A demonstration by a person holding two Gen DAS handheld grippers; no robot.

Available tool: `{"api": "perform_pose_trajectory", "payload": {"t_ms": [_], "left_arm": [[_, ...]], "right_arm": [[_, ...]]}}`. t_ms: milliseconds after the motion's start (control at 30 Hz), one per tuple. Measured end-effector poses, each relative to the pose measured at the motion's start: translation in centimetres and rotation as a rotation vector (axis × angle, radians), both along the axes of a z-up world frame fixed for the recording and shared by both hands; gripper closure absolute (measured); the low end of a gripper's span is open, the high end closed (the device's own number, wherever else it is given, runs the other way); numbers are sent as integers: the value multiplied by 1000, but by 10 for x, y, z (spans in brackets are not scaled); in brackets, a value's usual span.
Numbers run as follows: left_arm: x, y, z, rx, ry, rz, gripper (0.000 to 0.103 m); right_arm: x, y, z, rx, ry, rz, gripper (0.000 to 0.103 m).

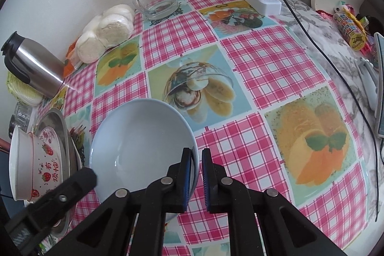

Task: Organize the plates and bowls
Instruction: 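Close both grippers on the blue-grey bowl rim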

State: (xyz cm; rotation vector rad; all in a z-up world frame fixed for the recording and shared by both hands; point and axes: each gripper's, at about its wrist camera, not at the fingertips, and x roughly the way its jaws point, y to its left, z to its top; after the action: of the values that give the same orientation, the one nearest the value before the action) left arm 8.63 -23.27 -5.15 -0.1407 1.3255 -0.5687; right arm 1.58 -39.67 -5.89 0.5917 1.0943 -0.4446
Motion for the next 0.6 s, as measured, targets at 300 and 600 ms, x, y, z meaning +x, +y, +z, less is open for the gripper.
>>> {"api": "perform_pose_trajectory", "payload": {"t_ms": [300,600], "left_arm": [[1,-16,-21,55,-17,-21,81],[4,-16,-33,62,-16,-7,88]], "right_arm": [[0,-2,-9,56,-20,-9,93],[0,-1,-13,111,-41,-19,93]]}}
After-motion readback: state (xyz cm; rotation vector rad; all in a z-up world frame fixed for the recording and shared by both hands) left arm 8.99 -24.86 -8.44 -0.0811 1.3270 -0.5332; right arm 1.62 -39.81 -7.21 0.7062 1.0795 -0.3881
